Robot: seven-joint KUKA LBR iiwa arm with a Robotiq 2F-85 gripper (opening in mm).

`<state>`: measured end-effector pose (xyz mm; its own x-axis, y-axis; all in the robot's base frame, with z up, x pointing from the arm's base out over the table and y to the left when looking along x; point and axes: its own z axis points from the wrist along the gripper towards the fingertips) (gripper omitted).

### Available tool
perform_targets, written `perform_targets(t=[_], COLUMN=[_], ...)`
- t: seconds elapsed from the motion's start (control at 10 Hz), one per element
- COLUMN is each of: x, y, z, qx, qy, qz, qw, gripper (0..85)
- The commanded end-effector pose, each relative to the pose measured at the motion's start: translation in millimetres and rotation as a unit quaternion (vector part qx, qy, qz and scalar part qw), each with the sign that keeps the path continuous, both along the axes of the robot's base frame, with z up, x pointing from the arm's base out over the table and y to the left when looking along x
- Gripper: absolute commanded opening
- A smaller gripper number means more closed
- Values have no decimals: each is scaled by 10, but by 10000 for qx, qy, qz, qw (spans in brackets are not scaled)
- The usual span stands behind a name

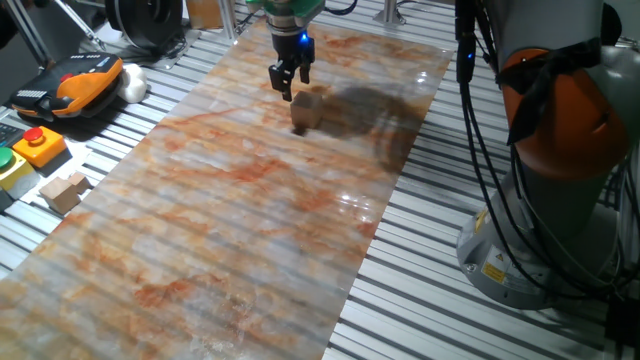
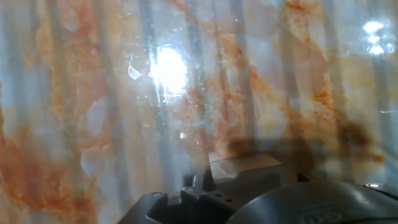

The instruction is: Hold a small block with the gripper and sweep it from left to right on the table

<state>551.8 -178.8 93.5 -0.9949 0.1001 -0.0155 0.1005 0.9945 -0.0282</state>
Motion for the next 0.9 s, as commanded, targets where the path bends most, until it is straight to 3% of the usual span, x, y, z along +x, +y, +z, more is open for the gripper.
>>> perform_targets(t=[0.0,0.3,0.5,0.6,0.8], x=[-1,-1,-1,-1,-1], y=[1,1,1,1,1], z=[-1,-1,-1,-1,-1], qx=[-41,-91,-18,75,148], qy=[-63,-90,-120,-223,-234], qz=[-80,-211,-263,-359,-471], qw=[9999,9997,9996,9991,9985], gripper=[680,680,680,680,680])
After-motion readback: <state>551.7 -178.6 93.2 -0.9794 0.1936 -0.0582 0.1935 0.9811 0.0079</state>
